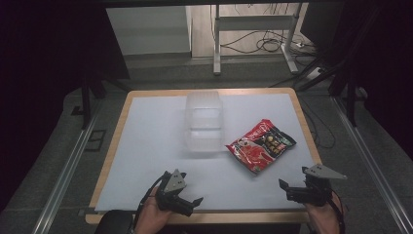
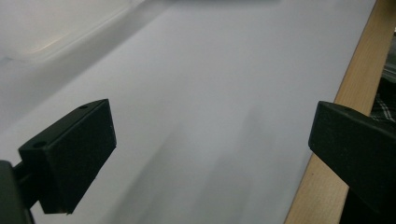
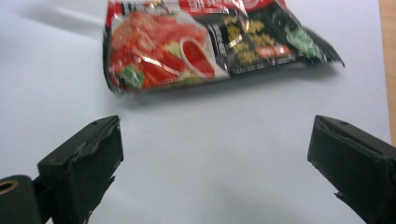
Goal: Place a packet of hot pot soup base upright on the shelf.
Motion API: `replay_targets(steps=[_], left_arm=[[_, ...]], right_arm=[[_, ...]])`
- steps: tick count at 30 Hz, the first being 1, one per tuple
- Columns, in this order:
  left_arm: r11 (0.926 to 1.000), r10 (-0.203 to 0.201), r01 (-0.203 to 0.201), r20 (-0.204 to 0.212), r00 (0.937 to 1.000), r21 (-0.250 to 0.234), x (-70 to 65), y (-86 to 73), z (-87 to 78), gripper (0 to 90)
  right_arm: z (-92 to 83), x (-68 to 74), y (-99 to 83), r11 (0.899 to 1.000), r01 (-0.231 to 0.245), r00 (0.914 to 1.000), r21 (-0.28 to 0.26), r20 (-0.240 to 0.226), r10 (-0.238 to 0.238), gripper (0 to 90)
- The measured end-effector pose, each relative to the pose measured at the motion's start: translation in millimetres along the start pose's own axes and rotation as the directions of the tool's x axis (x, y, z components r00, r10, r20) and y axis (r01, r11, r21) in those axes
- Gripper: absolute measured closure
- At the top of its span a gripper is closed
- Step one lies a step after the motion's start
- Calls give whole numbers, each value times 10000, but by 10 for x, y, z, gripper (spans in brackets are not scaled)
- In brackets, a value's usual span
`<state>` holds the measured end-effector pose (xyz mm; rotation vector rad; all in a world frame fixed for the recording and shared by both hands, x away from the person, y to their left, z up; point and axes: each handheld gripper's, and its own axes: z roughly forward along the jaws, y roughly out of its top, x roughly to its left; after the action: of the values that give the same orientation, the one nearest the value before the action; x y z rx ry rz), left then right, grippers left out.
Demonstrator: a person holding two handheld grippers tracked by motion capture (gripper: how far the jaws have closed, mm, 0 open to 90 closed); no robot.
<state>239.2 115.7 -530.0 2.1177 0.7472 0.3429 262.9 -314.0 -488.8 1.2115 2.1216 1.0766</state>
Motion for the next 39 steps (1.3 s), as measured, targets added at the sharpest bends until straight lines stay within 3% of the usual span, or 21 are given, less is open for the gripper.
replay_targets(steps=[6, 16, 30, 35, 39], left_arm=[[9998, 160, -160, 41, 9999, -104, -6, 5, 19, 0], [9999, 39, -37, -129, 9999, 161, 7, 9, 35, 0], [9992, -387, 386, 334, 9987, 36, 30, 93, 59, 7], [9995, -317, 316, 378, 9988, 41, 27, 153, 102, 3], [9992, -226, 246, 629, 9978, -323, 41, 244, 120, 11]], right_arm=[[24, -5, -21, 9999, 133, 9998, 103, -163, -131, 28], [44, -5, -28, 9998, 170, 9992, 138, -360, -165, 28], [63, 7, -29, 9995, 244, 9986, 201, -480, -234, 30], [66, 8, -28, 9994, 287, 9986, 171, -451, -279, 31], [72, 5, -27, 9994, 306, 9987, 188, -415, -298, 32]])
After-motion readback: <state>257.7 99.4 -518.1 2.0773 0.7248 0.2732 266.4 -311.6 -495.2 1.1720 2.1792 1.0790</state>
